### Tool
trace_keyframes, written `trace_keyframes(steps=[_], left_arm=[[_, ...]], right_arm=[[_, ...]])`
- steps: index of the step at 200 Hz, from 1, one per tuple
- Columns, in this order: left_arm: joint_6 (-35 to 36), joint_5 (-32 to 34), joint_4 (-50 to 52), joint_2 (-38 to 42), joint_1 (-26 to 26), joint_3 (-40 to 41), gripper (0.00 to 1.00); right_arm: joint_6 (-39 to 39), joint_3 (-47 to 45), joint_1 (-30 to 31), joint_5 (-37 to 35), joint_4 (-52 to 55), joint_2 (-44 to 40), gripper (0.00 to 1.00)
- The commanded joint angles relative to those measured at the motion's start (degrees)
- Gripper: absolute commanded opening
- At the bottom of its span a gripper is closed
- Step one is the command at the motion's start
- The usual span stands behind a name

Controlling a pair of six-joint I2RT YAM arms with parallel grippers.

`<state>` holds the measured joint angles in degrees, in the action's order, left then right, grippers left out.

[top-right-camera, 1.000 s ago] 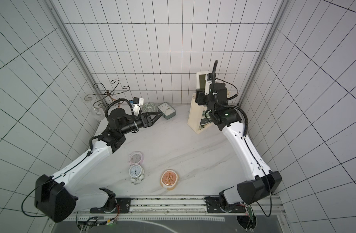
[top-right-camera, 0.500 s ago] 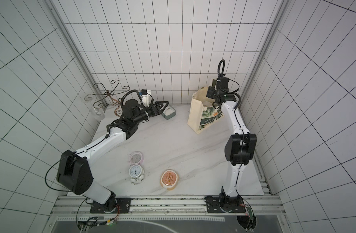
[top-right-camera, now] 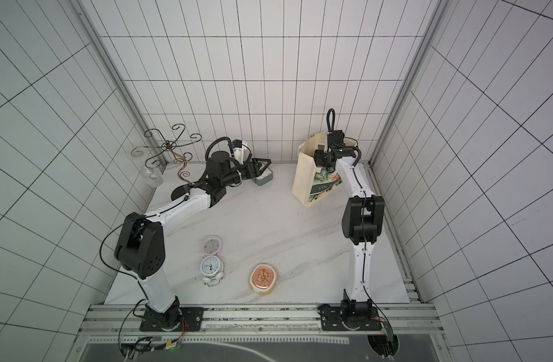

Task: Put the alarm clock into the canvas bag
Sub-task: Place the alarm at the canvas bag.

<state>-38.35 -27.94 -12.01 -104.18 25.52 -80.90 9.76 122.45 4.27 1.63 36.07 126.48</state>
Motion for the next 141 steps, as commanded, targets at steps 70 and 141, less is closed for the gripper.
trace_keyframes(steps=[70,141], left_arm=[[1.41,1.47,3.5,2.23,0.12,-0.68,0.77],[-1.46,7.25,6.41,7.5,-3.52,5.76,0.77]], right_arm=[[-4.57,7.32,0.3,-1.27,3.61,-7.63,1.0],[-12.04,-14.97,5.06,1.54,-12.02,-29.93,0.97]])
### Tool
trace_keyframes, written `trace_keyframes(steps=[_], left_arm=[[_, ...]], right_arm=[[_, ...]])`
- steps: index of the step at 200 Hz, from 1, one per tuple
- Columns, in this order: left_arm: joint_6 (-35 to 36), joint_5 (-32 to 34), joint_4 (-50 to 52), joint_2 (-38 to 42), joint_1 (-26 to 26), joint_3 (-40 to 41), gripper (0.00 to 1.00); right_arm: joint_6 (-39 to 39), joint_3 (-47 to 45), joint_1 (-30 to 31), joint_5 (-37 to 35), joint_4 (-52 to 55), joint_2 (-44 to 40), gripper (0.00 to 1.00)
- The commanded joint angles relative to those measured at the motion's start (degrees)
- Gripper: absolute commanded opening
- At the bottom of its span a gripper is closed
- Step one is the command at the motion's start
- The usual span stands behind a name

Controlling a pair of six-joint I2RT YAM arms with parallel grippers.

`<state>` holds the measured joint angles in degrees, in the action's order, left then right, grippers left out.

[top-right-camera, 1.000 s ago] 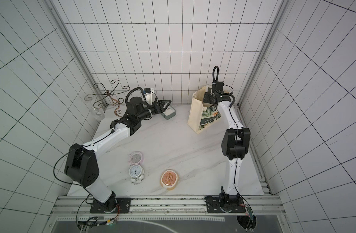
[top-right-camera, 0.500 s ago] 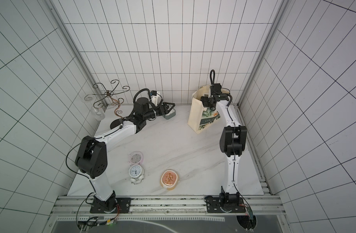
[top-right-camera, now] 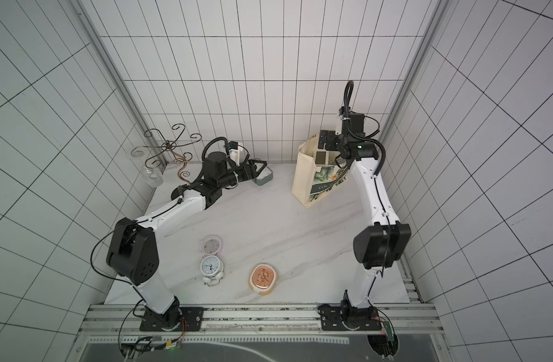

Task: Put the alarm clock into the canvas bag
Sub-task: Place the alarm at the canvas bag, then move the alarm to the center of the board.

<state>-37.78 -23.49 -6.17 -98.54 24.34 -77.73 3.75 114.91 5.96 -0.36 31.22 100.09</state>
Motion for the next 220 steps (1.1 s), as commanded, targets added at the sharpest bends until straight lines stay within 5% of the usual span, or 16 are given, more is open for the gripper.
trace_keyframes(steps=[1,36,76,143,220], left_arm=[[-2.12,2.77,0.52,1.9,-2.4,2.72,0.77],[-3.33,2.13,-1.29,1.82,-5.05,6.04,0.78],[-4.27,0.52,-1.69,0.22,-8.51,8.39,0.78],[-4.13,-2.6,-5.6,-1.76,-10.52,12.96,0.74],[-2.64,-5.67,-12.9,-4.59,-10.41,16.91,0.7]], right_arm=[[-6.12,-7.51,3.55,3.88,-7.33,-3.61,0.97],[-11.83,-6.71,11.0,10.19,-7.64,-0.57,0.92],[-11.7,6.58,15.77,13.16,-2.1,14.82,0.92],[-9.1,20.83,16.95,12.15,-4.81,36.14,0.84],[-5.9,22.99,16.01,15.92,-20.28,47.88,0.66]])
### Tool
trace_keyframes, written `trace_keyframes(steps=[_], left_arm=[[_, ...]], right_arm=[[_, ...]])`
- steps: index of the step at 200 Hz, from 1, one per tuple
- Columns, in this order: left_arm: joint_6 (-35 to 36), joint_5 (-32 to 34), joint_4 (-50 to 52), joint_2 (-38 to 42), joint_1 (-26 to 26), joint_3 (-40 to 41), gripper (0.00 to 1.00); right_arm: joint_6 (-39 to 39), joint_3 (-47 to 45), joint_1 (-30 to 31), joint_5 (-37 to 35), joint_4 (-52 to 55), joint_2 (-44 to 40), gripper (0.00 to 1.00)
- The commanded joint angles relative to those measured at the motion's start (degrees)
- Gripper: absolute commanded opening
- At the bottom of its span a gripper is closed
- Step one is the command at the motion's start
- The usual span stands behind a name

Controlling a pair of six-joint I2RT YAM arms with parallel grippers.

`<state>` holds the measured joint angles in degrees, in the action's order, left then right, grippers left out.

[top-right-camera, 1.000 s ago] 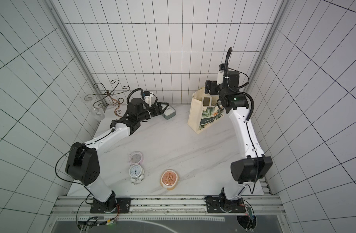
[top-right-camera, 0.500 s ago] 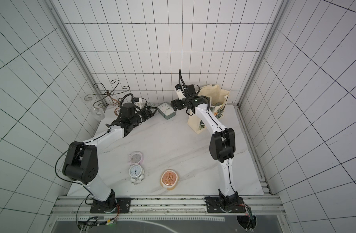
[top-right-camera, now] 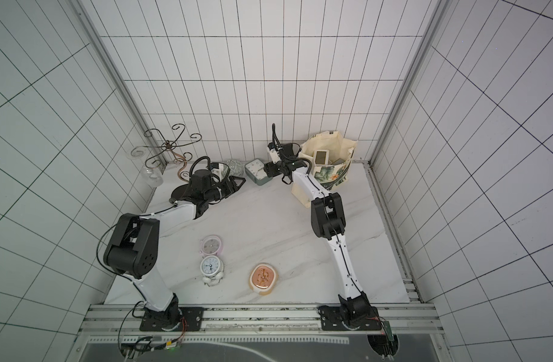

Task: Put the alarm clock into the canvas bag
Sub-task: Move the alarm to the center of the board.

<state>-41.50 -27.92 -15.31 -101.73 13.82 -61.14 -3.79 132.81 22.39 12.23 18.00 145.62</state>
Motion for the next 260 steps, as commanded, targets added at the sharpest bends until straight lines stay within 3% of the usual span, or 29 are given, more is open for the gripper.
trace_keyframes(steps=[1,60,115,191,260], left_arm=[[1.11,-1.25,-3.76,-1.42,0.08,0.28,0.7],[2.71,-1.34,-3.23,-2.23,0.06,-0.2,0.69],[3.18,-1.85,-3.5,-2.68,0.09,0.05,0.69],[3.09,-1.87,-3.23,-2.51,0.09,0.59,0.69],[2.82,-2.03,-3.15,-2.75,0.07,0.59,0.69]], right_arm=[[1.7,5.09,-0.42,3.42,-7.25,2.45,0.66],[3.22,7.02,-0.42,4.79,-11.23,7.51,0.45],[0.58,6.61,0.28,2.6,-8.6,8.03,0.18],[-1.72,2.1,1.12,1.31,-1.84,6.09,0.09],[-3.33,-10.3,1.86,0.27,-0.68,-1.07,0.08]])
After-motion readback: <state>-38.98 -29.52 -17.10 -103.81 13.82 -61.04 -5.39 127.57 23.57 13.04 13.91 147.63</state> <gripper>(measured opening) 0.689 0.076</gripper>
